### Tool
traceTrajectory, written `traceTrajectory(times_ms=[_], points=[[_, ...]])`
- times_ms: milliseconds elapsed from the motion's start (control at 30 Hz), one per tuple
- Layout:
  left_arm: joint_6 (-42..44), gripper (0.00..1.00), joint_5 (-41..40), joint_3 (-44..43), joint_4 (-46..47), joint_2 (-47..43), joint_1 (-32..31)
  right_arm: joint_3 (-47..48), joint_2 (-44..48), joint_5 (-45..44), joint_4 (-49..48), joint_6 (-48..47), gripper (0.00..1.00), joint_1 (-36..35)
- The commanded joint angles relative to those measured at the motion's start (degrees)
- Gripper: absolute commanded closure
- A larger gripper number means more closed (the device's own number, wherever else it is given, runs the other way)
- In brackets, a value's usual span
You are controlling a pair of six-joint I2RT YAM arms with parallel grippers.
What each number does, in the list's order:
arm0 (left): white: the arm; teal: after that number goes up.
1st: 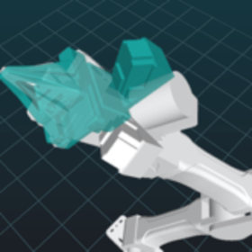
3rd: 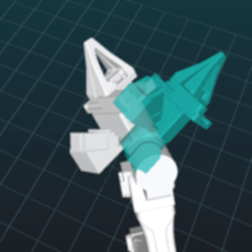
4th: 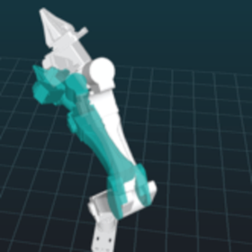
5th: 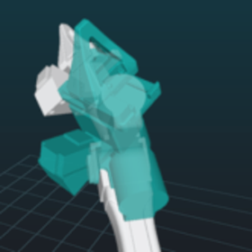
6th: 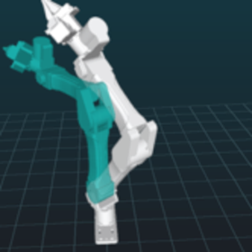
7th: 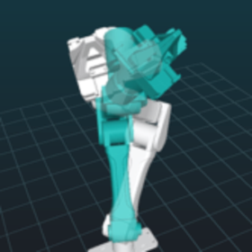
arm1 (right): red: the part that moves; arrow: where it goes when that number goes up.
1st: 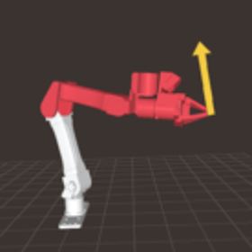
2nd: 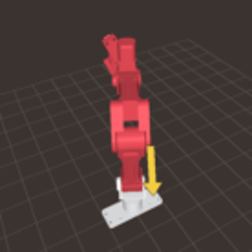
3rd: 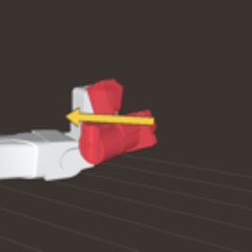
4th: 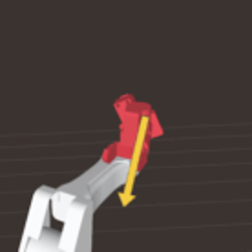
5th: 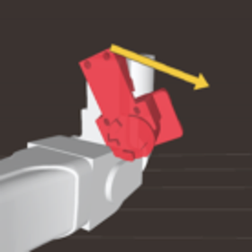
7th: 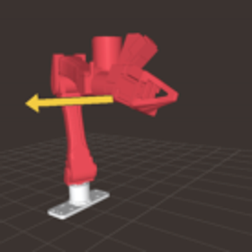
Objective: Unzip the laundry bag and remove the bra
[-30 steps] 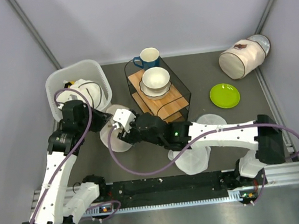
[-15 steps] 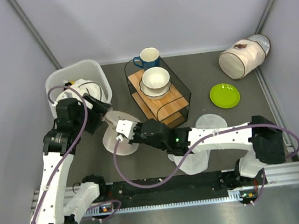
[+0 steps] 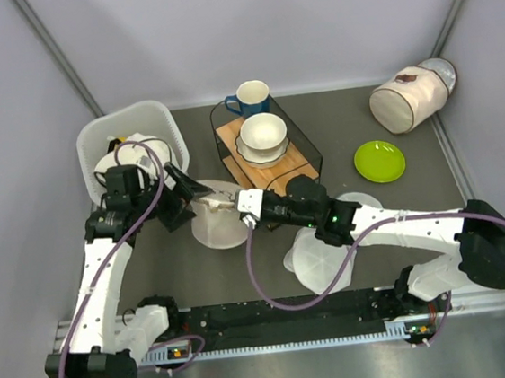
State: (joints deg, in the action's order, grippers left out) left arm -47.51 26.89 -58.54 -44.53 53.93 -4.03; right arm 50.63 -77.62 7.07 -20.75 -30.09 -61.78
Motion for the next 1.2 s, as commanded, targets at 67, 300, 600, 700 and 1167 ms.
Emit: traceTrajectory(times_ms=[67,300,600,700,1167], points=[[-1.6,0.01,12.6,4.9,5.8,1.4,0.3,1.2,1.2,7.3,-3.9,-0.4,1.0,-0.4],[-2.7,0.08,14.0,5.3,9.0,1.5,0.4,1.4,0.6,7.8,-1.7,-1.6,1.0,-0.4],[0.0,0.73,11.5,4.3,5.6,0.6,1.0,1.0,-0.5,7.3,-1.4,-2.1,1.0,-0.4],[2.1,1.0,7.9,3.1,1.7,0.4,1.4,1.3,-0.2,5.4,-1.5,-0.2,1.0,-0.4],[-8.1,1.0,-9.7,8.5,4.4,-9.2,1.1,20.4,1.3,-10.3,22.6,45.3,0.51,-0.9]])
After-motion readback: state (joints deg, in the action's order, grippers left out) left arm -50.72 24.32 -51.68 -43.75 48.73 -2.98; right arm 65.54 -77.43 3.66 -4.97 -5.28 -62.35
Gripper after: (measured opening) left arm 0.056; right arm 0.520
